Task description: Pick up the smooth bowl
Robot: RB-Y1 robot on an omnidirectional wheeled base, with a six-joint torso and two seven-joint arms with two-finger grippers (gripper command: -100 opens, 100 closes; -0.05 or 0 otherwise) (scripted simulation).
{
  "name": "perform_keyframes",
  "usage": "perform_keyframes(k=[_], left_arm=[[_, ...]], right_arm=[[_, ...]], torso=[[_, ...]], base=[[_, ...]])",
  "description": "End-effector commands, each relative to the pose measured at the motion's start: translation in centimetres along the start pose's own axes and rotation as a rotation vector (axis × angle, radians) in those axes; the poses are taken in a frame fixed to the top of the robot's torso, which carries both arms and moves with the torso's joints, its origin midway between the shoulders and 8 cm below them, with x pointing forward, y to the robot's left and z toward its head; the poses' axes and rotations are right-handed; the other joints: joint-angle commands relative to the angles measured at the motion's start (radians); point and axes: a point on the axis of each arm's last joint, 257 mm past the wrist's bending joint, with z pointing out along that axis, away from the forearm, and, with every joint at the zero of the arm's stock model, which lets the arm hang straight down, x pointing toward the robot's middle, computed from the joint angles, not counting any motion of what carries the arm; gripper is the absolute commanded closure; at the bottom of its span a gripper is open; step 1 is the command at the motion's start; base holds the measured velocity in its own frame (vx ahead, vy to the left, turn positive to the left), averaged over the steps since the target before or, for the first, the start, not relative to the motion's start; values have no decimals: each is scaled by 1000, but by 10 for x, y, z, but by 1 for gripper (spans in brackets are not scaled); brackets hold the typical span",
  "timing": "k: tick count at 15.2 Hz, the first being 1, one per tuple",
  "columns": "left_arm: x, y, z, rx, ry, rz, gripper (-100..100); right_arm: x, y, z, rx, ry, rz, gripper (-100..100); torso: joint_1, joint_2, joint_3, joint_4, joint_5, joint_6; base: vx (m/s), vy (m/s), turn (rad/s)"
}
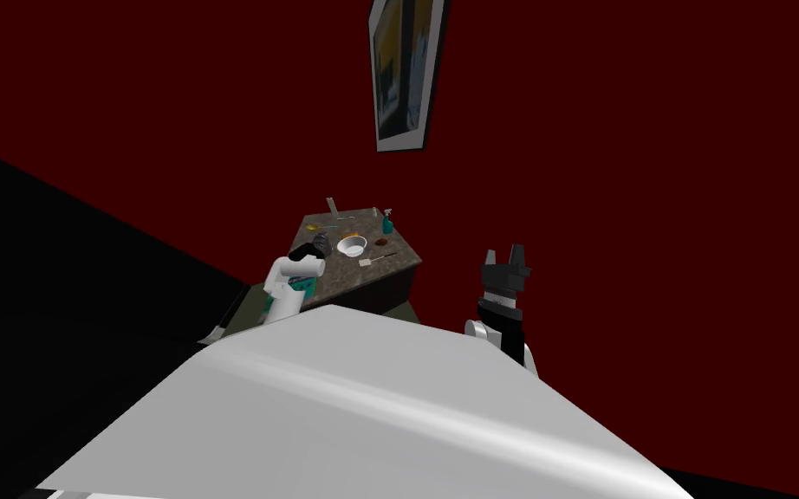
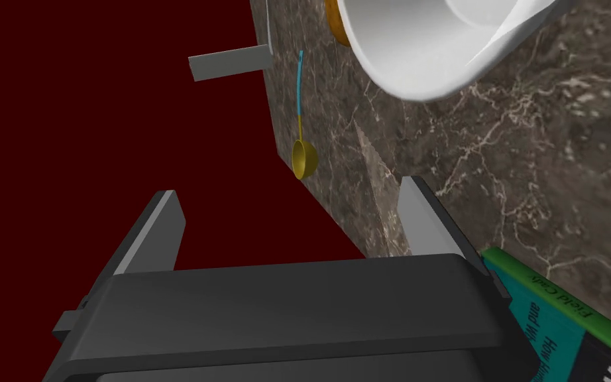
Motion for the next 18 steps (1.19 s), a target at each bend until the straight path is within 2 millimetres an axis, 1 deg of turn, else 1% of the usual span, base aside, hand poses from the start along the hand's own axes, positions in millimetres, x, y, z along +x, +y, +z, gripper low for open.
perform_keyframes(k=[1, 2, 4, 5, 8, 9, 11, 12, 13, 15, 16, 17, 18], left_arm=[[-12, 3, 4, -33, -32, -17, -100], [-13, 7, 4, -52, -37, -17, -100], [-15, 15, 3, -82, -45, -18, -100], [-25, 12, 7, -94, -69, -36, -100], [-28, 25, 6, -143, -81, -37, -100], [-37, 23, 9, -157, -104, -57, -100], [-39, 33, 7, -196, -114, -59, -100], [-39, 35, 6, -204, -116, -59, -100], [-48, 34, 9, -221, -138, -81, -100], [-49, 43, 6, -259, -147, -82, -100], [-50, 44, 6, -263, -149, -82, -100], [-57, 44, 8, -282, -169, -105, -100], [-58, 49, 6, -301, -174, -106, -100]], right_arm=[[0, 0, 0, 0, 0, 0, 0], [0, 0, 0, 0, 0, 0, 0], [0, 0, 0, 0, 0, 0, 0], [0, 0, 0, 0, 0, 0, 0], [0, 0, 0, 0, 0, 0, 0], [0, 0, 0, 0, 0, 0, 0], [0, 0, 0, 0, 0, 0, 0], [0, 0, 0, 0, 0, 0, 0], [0, 0, 0, 0, 0, 0, 0], [0, 0, 0, 0, 0, 0, 0], [0, 0, 0, 0, 0, 0, 0], [0, 0, 0, 0, 0, 0, 0], [0, 0, 0, 0, 0, 0, 0]], torso=[[0, 0, 0, 0, 0, 0], [0, 0, 0, 0, 0, 1], [0, 0, 0, 0, 0, 0], [0, 0, 0, 0, 0, 0], [0, 0, 0, 0, 0, 0], [0, 0, 0, 0, 0, 0], [0, 0, 0, 0, 0, 1], [0, 0, 0, 0, 0, 0], [0, 0, 0, 0, 0, 0], [0, 0, 0, 0, 0, 1], [0, 0, 0, 0, 0, 0], [0, 0, 0, 0, 0, 0], [0, 0, 0, 0, 0, 1]], base=[[-8, 2, -175], [-10, 6, -227], [-6, 7, -30], [-6, 1, -152], [-7, 7, -95], [-6, 2, -134], [-7, 6, -140], [-4, 5, -17], [-6, 1, -168], [-7, 7, -145], [-3, 6, 13], [-4, 3, -108], [-5, 6, -166]])
